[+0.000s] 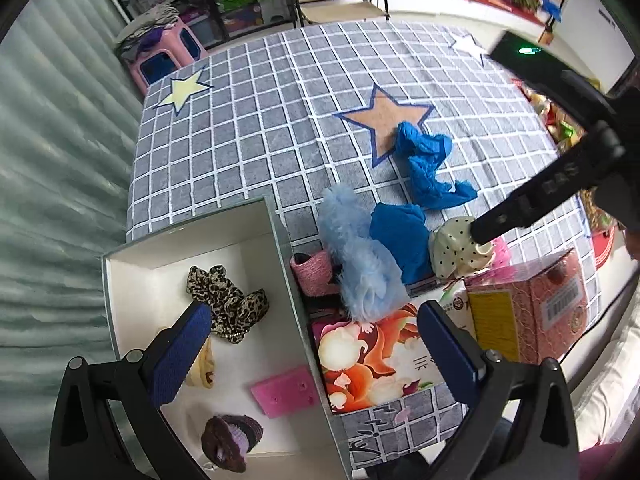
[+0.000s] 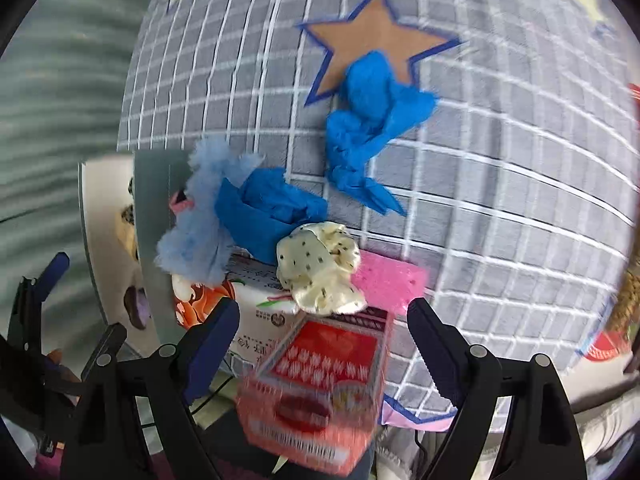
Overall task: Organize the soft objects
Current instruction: 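Move both grippers back toward the remaining soft items, then grasp the blue glove with left gripper while right gripper grasps cream polka-dot scrunchie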
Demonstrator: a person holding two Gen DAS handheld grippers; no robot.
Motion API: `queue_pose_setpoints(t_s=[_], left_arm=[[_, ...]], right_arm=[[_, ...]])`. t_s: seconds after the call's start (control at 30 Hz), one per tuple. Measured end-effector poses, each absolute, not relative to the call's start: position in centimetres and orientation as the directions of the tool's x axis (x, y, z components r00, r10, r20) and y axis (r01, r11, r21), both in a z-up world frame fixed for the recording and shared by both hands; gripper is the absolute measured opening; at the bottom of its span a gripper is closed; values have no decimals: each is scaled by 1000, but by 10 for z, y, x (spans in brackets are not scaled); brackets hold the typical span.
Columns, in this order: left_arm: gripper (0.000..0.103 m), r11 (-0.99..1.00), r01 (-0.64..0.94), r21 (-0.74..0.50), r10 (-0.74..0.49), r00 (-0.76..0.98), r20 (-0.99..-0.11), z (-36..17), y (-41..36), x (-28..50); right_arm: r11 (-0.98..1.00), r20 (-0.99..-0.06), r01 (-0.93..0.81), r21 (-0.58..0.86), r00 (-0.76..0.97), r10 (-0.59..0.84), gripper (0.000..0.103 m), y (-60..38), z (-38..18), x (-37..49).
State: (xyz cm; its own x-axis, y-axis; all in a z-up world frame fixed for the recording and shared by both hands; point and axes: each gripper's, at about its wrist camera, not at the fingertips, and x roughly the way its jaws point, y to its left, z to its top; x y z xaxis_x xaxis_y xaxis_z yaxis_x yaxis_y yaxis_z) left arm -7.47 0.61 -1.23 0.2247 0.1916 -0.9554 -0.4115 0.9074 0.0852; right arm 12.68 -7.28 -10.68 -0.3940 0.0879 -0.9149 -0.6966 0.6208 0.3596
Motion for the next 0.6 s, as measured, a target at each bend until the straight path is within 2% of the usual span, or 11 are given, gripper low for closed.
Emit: queue_pose_setpoints(t_s=[0.17, 0.3, 0.4, 0.5, 0.6], left_arm=[[103, 921, -369, 127, 199, 166, -966, -27, 2, -53], [103, 936, -322, 140, 187, 121, -975, -40, -1, -30], [103, 953, -258, 156, 183, 84, -980, -55, -9, -7], [103, 966, -187, 176, 188, 48, -981, -71, -17, 17], [103, 976, -131, 174, 178, 14, -984, -88, -23, 39]], right_arm=[[544, -861, -728, 416, -508, -22, 87, -43, -155, 119], [496, -873, -787, 367, -476, -110, 87, -32, -186, 116], [480, -908, -828, 292, -397, -132, 87, -37, -195, 123], [471, -959, -868, 157, -247, -135, 87, -50, -195, 140], [538, -975, -835, 113, -198, -103, 87, -74, -197, 171]])
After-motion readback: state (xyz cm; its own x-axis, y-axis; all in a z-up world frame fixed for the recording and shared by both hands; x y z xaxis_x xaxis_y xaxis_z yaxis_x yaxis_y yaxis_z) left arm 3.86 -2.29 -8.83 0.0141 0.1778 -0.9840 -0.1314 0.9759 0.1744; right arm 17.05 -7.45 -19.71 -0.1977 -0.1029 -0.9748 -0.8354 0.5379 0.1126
